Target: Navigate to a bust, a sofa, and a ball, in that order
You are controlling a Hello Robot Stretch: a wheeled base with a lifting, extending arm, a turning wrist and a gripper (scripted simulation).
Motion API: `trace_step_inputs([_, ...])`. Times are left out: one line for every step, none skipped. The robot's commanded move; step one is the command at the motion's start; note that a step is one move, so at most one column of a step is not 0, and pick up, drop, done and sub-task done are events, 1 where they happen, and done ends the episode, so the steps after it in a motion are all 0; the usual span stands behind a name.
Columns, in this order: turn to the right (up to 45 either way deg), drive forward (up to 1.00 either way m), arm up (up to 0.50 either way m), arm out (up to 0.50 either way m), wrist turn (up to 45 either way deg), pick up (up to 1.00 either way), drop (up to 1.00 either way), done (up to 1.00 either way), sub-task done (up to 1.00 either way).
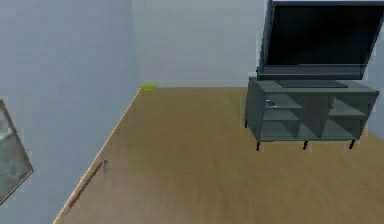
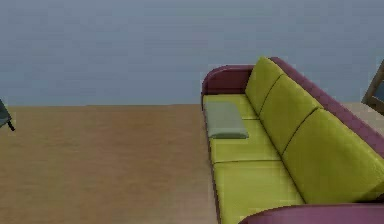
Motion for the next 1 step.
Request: trace_step_inputs([3.0, 0.00, 0.00, 0.00, 0.0, 0.00, 0.00, 0.00, 0.00])
